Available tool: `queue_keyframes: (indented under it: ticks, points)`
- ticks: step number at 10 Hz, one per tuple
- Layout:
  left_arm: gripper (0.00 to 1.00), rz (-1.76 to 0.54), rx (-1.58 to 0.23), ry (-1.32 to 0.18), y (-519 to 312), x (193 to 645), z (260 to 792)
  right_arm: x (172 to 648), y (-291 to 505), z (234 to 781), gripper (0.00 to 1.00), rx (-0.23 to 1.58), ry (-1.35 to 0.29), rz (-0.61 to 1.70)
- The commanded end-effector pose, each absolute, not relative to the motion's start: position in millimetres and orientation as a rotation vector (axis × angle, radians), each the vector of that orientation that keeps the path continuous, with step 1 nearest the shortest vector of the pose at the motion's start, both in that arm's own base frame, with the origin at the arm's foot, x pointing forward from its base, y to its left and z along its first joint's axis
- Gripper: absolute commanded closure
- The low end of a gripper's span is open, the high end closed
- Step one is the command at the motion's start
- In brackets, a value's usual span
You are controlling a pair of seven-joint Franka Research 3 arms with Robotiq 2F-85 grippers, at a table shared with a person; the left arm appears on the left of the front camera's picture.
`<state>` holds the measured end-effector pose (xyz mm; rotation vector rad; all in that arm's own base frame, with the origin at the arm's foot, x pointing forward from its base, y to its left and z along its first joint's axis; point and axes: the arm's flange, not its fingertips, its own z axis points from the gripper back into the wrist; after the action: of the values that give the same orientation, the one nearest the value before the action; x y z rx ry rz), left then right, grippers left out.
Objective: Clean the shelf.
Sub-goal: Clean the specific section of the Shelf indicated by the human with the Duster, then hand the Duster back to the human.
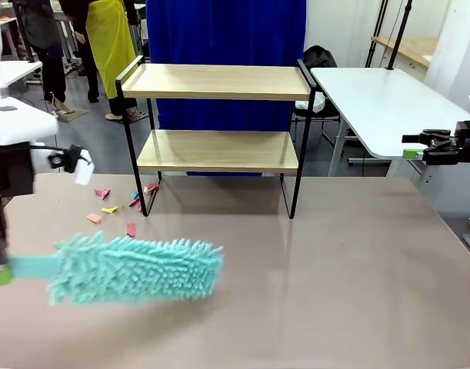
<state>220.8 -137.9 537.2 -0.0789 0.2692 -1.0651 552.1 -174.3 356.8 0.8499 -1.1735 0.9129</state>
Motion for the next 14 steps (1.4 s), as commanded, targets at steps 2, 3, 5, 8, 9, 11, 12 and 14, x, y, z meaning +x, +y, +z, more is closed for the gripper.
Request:
queue_keyframes:
  ticks: [2,3,5,8,9,11,12,14]
  points:
    - [0.87,-1.221,0.058,0.228,-152,169,576,550,-172,360,0.00,0.839,-1.177,0.917]
    - [0.87,-1.158,0.042,0.242,-149,161,584,550,-172,360,0.00,0.839,-1.177,0.917]
    - [0.87,-1.198,0.039,0.247,-154,162,579,550,-172,360,0.00,0.839,-1.177,0.917]
    - [0.87,-1.198,0.039,0.247,-154,162,579,550,-172,360,0.00,0.839,-1.177,0.917]
    - [0.87,-1.198,0.039,0.247,-154,162,579,550,-172,360,0.00,0.839,-1.177,0.917]
    - [0.87,-1.198,0.039,0.247,-154,162,579,550,-172,360,0.00,0.839,-1.177,0.917]
    - [0.87,-1.198,0.039,0.247,-154,162,579,550,-172,360,0.00,0.839,-1.177,0.917]
    - [0.87,-1.198,0.039,0.247,-154,162,579,550,-172,360,0.00,0.839,-1.177,0.917]
